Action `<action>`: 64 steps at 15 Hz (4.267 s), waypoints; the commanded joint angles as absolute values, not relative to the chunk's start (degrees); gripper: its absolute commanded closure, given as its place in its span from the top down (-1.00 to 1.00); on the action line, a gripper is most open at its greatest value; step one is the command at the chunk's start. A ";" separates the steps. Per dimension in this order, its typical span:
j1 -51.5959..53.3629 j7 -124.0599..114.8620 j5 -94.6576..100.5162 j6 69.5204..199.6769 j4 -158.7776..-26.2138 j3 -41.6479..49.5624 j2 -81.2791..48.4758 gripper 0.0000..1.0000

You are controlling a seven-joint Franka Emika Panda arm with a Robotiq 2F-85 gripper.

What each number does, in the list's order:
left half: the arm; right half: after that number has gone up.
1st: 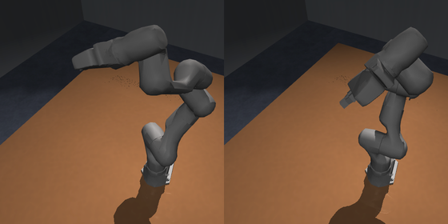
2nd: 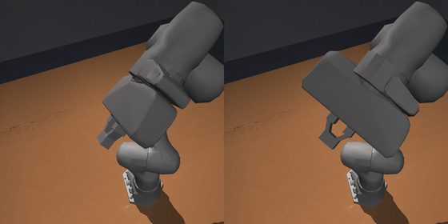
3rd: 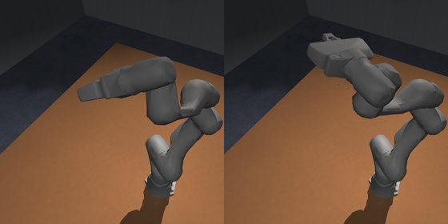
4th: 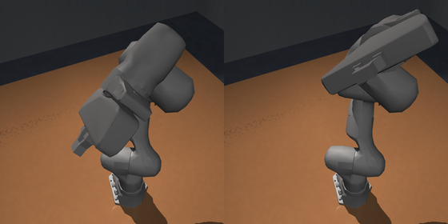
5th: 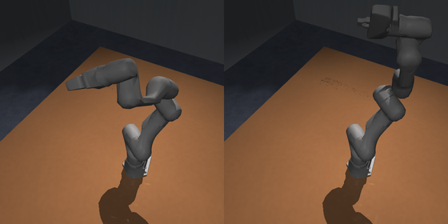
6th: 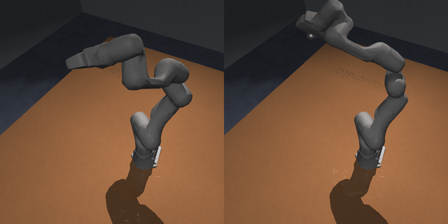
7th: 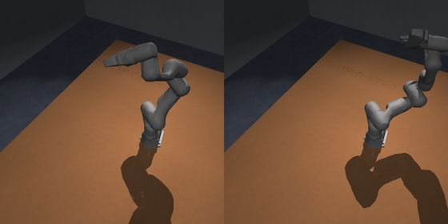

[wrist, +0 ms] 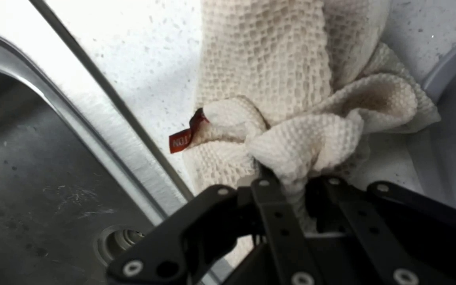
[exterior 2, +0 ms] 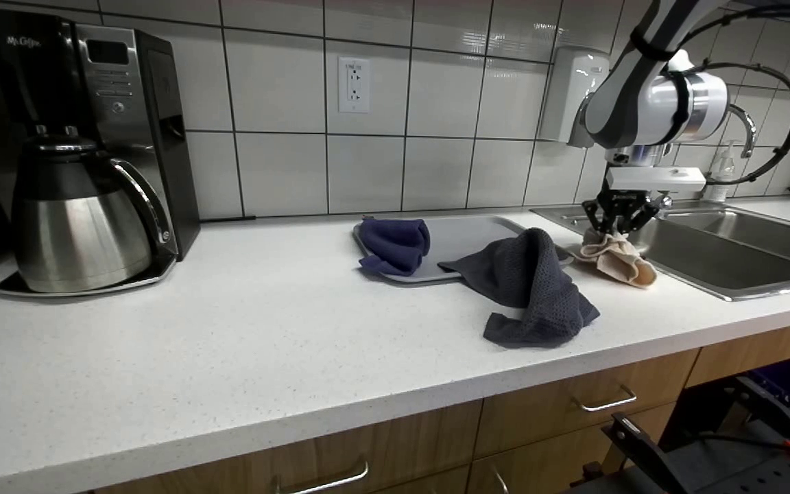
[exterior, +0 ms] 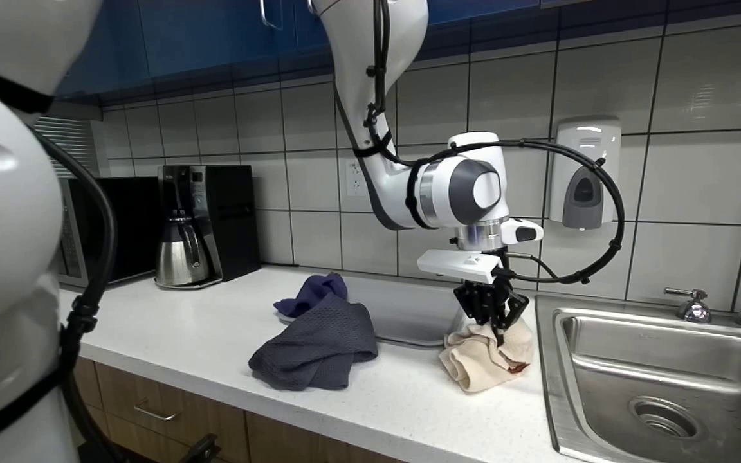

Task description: Remove the towels from the tray

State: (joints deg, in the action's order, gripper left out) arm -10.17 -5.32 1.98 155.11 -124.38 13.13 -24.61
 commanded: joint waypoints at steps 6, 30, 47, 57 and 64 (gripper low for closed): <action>-9.13 -5.66 3.06 156.75 -125.99 13.65 -22.81 0.80; -1.50 -4.29 2.30 157.48 -127.66 5.88 -15.49 1.00; 2.95 -3.02 2.28 160.39 -125.71 -0.37 -16.39 1.00; 2.20 6.04 0.80 165.03 -127.30 -5.19 -16.13 1.00; 2.31 10.14 0.39 166.63 -126.86 -8.83 -18.55 1.00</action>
